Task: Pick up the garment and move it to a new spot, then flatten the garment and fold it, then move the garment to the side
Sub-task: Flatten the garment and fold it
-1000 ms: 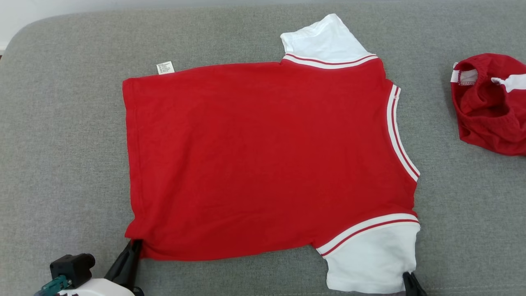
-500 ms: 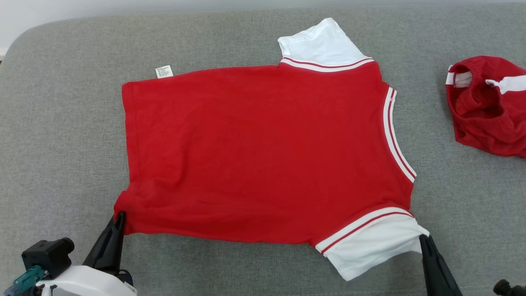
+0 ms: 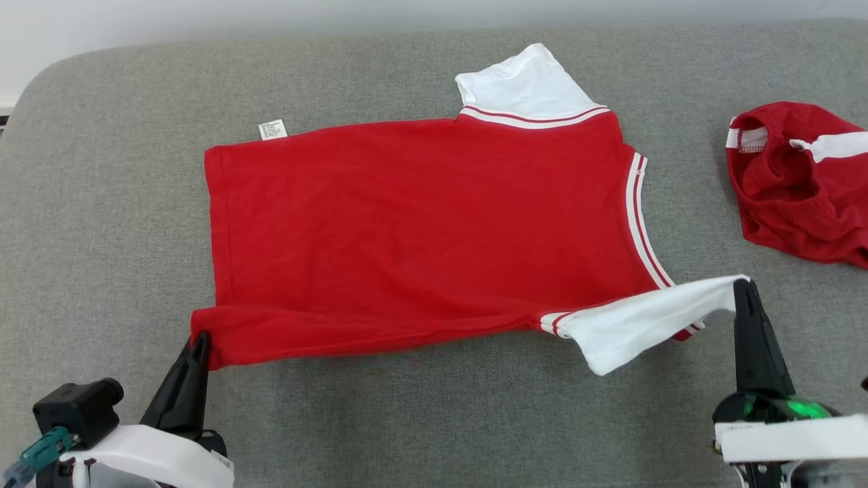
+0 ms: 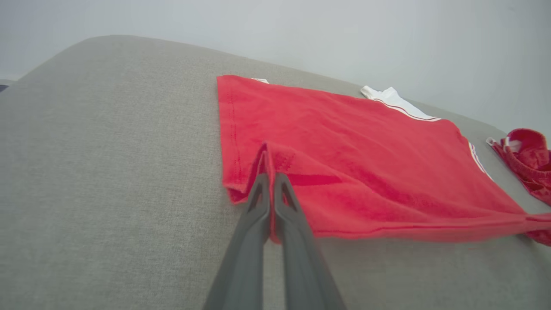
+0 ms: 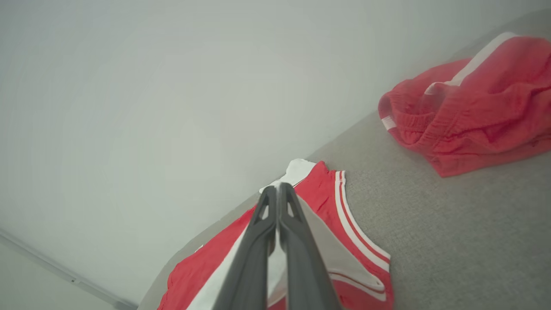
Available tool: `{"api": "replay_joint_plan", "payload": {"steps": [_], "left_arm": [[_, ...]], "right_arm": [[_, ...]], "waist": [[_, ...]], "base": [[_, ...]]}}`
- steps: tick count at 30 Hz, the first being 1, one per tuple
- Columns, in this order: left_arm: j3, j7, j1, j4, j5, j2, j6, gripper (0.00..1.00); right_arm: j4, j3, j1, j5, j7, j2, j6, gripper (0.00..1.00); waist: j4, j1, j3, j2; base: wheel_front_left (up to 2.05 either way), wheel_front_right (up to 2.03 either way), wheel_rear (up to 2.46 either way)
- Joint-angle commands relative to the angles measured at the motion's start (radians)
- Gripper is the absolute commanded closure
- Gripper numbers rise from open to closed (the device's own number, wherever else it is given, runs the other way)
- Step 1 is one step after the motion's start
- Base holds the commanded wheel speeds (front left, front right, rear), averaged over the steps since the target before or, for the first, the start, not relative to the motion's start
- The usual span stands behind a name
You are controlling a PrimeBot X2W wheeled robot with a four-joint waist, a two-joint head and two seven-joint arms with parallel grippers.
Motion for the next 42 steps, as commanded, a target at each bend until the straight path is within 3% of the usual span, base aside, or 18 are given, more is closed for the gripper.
{"api": "replay_joint_plan", "payload": {"steps": [1,13,37,38,39,40,41,42], "left_arm": [[0.048,-0.002,-0.057,-0.028,-0.015,0.015,0.005,1.0],[0.066,0.022,-0.204,0.075,-0.076,-0.032,-0.023,1.0],[0.011,0.026,-0.573,0.56,-0.115,-0.127,-0.214,1.0],[0.009,0.014,-0.581,0.571,-0.11,-0.129,-0.222,0.88],[0.007,0.006,-0.587,0.582,-0.108,-0.132,-0.228,0.54],[0.005,-0.002,-0.592,0.591,-0.105,-0.134,-0.235,0.0],[0.003,-0.013,-0.597,0.598,-0.099,-0.135,-0.24,0.0],[0.003,-0.013,-0.597,0.598,-0.099,-0.135,-0.24,0.0]], "right_arm": [[-0.002,0.019,-0.056,0.011,-0.003,-0.016,0.001,1.0],[0.233,0.067,-0.284,0.035,-0.001,-0.036,0.001,1.0],[0.606,0.176,-0.626,0.099,0.007,-0.08,0.001,1.0],[0.615,0.184,-0.634,0.1,0.007,-0.081,0.001,1.0],[0.625,0.192,-0.639,0.104,0.008,-0.081,0.001,0.79],[0.63,0.199,-0.643,0.108,0.008,-0.081,0.001,0.49],[0.632,0.205,-0.648,0.111,0.007,-0.082,0.001,0.0],[0.632,0.205,-0.648,0.111,0.007,-0.082,0.001,0.0]], "waist": [[0.001,0.0,-0.001,0.0],[0.013,0.0,0.019,0.0],[0.013,0.0,0.153,0.0],[0.015,0.0,0.155,0.0],[0.016,0.0,0.156,0.0],[0.016,0.0,0.157,0.0],[0.017,0.0,0.158,0.0],[0.017,0.0,0.158,0.0]], "base": [[0.0,0.0,0.0],[0.0,0.0,0.0],[0.0,0.0,0.0],[0.0,0.0,0.0],[0.0,0.0,0.0],[0.0,0.0,0.0],[0.0,0.0,0.0],[0.0,0.0,0.0]]}}
